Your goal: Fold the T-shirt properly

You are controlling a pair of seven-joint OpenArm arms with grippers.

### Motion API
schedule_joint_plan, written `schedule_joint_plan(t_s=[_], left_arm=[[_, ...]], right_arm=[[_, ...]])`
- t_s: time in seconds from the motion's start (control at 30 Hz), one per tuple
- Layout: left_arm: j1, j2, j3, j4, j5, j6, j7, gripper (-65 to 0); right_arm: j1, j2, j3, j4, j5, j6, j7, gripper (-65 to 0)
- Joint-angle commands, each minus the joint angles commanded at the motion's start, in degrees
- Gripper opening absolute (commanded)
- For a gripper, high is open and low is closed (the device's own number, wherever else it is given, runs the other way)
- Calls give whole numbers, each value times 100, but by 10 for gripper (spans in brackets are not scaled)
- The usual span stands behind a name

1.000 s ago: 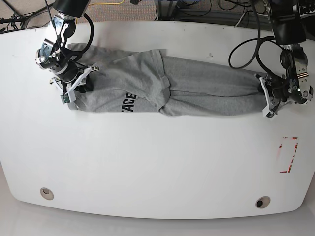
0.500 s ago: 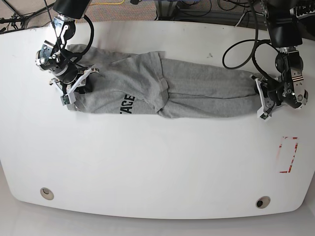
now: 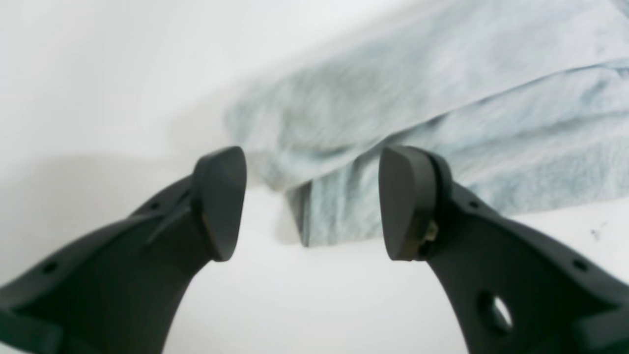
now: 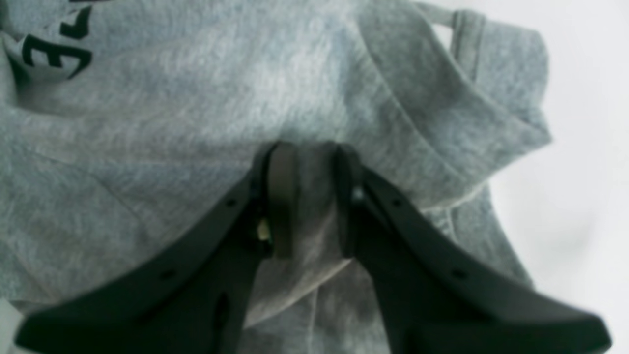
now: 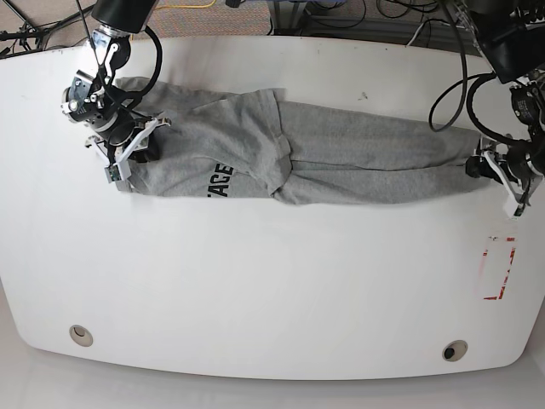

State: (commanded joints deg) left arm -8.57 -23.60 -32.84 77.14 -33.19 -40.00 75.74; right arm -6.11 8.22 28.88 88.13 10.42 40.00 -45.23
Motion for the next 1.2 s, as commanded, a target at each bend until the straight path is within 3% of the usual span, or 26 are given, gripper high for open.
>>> schedule_joint_plan(t_s=[0.23, 0.57, 0.93, 1.0, 1.07, 1.1, 1.2], left_arm=[[-35, -290, 18, -756, -9, 0, -598, -253], [-70, -316, 308, -1486, -18, 0, -1064, -253], [-35, -70, 589, -1538, -229, 0, -923, -258], [-35, -62, 589, -1538, -290, 0, -835, -299], [-35, -62, 589, -1538, -290, 0, -800, -381], [-35, -53, 589, -1547, -290, 0, -800, -464], [-35, -53, 651, -1547, -281, 0, -809, -615]], right_arm=[[0, 0, 0, 0, 0, 0, 0, -528], [0, 0, 0, 0, 0, 0, 0, -528], [0, 0, 0, 0, 0, 0, 0, -528], [0, 0, 0, 0, 0, 0, 0, -528], [0, 0, 0, 0, 0, 0, 0, -528], [0, 0, 0, 0, 0, 0, 0, -528], [0, 0, 0, 0, 0, 0, 0, -528]])
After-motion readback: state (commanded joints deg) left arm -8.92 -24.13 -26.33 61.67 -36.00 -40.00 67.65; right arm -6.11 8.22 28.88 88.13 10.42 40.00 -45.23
